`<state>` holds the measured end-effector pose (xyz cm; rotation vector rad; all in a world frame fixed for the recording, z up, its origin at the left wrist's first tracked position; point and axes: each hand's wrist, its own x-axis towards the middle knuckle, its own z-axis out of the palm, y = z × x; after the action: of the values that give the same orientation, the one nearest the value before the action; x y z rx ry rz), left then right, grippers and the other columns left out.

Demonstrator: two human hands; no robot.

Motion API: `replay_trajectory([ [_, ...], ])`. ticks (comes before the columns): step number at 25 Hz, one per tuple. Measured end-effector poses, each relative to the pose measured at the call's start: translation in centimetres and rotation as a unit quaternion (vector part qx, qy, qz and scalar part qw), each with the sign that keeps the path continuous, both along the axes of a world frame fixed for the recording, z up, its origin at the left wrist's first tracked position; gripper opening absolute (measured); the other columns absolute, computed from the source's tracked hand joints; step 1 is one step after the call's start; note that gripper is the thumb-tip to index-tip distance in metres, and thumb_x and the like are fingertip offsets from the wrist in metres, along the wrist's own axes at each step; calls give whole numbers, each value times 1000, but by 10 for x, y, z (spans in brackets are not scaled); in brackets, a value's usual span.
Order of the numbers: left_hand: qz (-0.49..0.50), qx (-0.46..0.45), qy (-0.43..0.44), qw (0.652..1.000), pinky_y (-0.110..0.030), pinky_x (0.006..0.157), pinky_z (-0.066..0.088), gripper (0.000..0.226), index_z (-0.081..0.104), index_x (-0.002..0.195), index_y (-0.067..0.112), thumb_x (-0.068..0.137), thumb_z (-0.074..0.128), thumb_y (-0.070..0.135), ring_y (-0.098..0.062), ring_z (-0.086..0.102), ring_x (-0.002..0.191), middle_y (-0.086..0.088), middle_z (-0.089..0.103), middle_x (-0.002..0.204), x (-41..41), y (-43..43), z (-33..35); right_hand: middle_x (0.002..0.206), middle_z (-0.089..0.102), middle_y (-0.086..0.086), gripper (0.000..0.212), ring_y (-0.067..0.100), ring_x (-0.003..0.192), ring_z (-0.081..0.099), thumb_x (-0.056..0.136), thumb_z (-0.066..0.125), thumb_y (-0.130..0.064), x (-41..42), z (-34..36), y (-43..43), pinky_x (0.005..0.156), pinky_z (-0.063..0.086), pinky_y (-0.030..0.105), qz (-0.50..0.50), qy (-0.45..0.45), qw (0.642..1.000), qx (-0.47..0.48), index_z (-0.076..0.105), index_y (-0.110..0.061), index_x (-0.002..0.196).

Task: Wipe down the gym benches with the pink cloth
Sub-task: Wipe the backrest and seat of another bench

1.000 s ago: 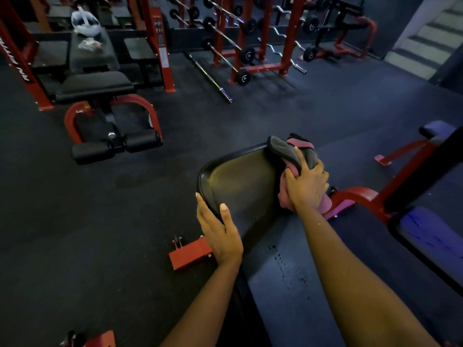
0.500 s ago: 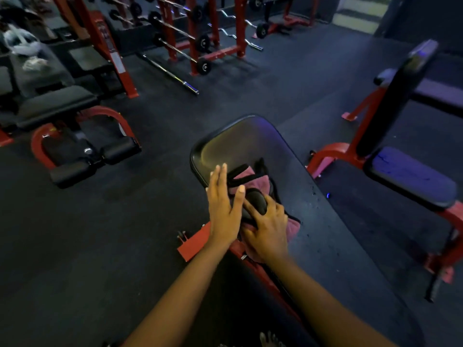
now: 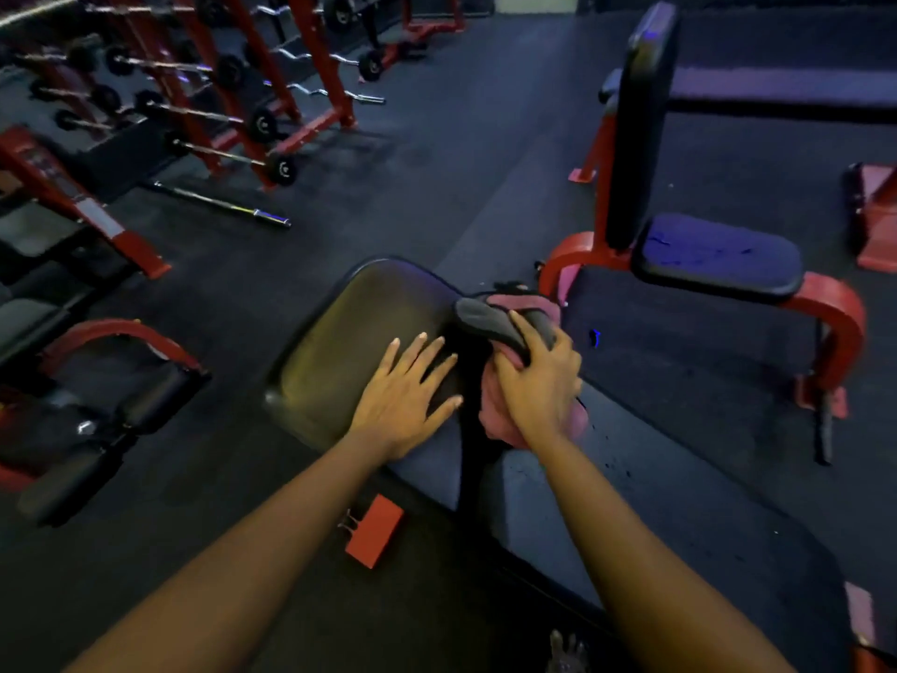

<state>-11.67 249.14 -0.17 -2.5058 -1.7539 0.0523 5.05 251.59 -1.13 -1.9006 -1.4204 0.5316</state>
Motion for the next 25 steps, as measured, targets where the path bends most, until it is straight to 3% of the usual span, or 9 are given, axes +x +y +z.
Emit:
replay_trajectory([
  [4,-39,30,57,997,-52,109,14,69,44,137,19,86,27,63,-30,31,138,-11,39,147,-3,3,-10,152,21,5,57,35,134,24,86,46,-52,-24,-11,24,106,23,55,103,-129,985,-45,25,-51,139],
  [8,-49,24,59,997,-55,110,12,72,42,138,22,86,22,67,-34,30,138,-13,38,147,-2,5,-10,151,21,6,60,35,126,34,88,46,-49,8,-37,13,97,35,52,66,-163,983,-58,20,-49,142],
  [15,-55,10,33,998,-52,113,0,75,41,139,26,83,16,68,-32,20,142,-7,36,149,-3,4,-4,137,36,17,53,42,118,40,87,51,-41,67,-75,-17,97,34,53,-205,-68,957,-193,36,-43,138],
  [17,-56,0,24,998,-50,113,-8,81,31,143,28,78,5,69,-29,7,145,-4,23,155,-2,4,-2,136,37,18,49,43,119,41,89,50,-39,80,-72,-17,100,34,52,-210,-17,957,-200,41,-41,137],
  [20,-66,-13,18,998,-52,113,-9,86,23,146,29,74,-3,69,-28,0,145,-3,16,157,-4,4,-1,130,44,19,43,44,115,47,88,52,-36,70,-45,-31,98,41,49,-197,39,971,-132,50,-37,130],
  [22,-78,-18,-33,996,-51,115,-5,85,24,146,26,75,0,67,-26,6,145,-3,20,156,-7,4,-1,130,45,15,43,40,115,48,87,52,-34,23,-29,-59,96,41,48,-171,12,979,-108,51,-37,129],
  [25,-107,-71,-176,976,-44,117,3,82,24,146,22,77,10,64,-22,11,145,-4,22,155,0,-2,1,144,35,8,51,32,125,39,87,48,-43,-71,-22,-114,99,36,48,-100,-93,987,-90,35,-46,136],
])
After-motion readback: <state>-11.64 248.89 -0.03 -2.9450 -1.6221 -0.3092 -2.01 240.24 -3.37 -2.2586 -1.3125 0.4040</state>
